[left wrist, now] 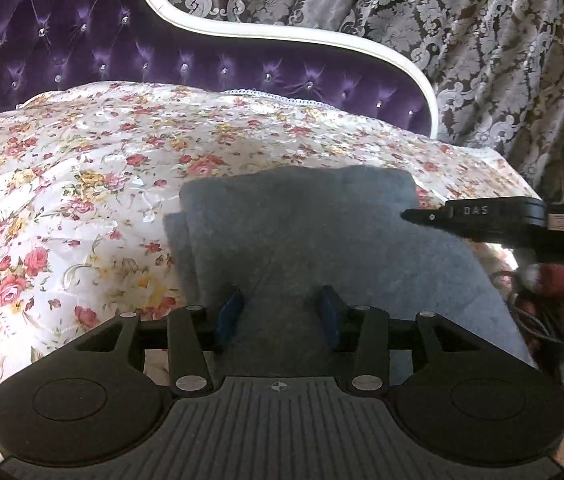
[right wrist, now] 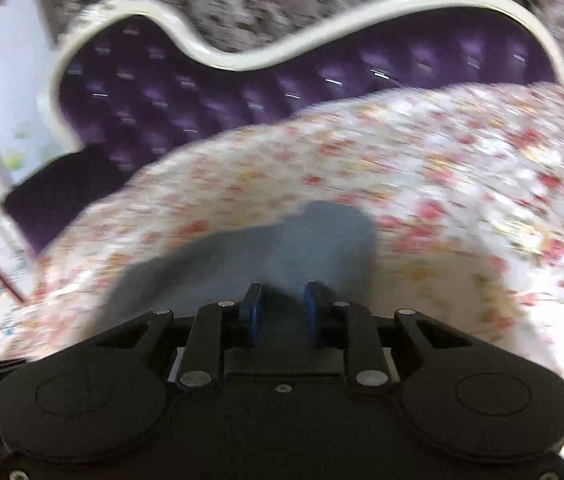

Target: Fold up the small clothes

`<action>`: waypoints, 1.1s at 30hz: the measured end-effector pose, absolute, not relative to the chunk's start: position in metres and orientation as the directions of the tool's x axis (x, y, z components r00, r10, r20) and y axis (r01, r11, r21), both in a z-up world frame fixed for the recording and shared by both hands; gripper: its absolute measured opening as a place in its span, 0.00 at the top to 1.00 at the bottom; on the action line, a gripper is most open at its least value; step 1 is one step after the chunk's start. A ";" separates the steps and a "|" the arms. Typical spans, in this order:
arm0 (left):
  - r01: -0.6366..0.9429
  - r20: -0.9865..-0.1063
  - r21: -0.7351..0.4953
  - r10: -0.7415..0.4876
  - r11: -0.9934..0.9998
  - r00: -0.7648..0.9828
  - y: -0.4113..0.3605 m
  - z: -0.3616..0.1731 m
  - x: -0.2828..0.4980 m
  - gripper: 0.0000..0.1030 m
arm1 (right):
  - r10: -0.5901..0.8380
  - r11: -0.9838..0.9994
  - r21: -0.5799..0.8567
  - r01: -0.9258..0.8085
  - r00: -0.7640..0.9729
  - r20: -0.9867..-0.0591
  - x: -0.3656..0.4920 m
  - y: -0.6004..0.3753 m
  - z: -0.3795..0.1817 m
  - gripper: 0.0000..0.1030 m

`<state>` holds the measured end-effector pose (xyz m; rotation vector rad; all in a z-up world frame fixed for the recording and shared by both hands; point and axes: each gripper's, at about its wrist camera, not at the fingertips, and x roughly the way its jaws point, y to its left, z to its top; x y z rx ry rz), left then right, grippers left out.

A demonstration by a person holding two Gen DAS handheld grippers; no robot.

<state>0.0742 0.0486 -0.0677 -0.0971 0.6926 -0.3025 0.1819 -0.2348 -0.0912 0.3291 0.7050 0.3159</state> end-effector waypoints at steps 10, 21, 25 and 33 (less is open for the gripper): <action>0.236 -0.622 -0.132 -0.266 0.963 0.737 0.041 -0.057 0.071 0.23 | 0.334 0.912 0.389 -0.128 0.783 -0.526 0.154 -0.259 -0.079 0.35; 0.185 -0.595 -0.035 -0.169 0.982 0.786 0.029 -0.030 0.034 0.00 | 0.263 0.957 0.240 -0.160 0.829 -0.495 0.089 -0.228 -0.042 0.00; 0.160 -0.600 -0.052 -0.159 0.986 0.784 0.029 -0.023 0.025 0.00 | 0.231 0.967 0.217 -0.135 0.826 -0.514 0.070 -0.218 -0.038 0.00; 0.103 -0.669 -0.043 -0.105 0.994 0.736 0.023 -0.015 0.009 0.01 | 0.189 0.975 0.205 -0.090 0.822 -0.537 0.040 -0.212 -0.034 0.00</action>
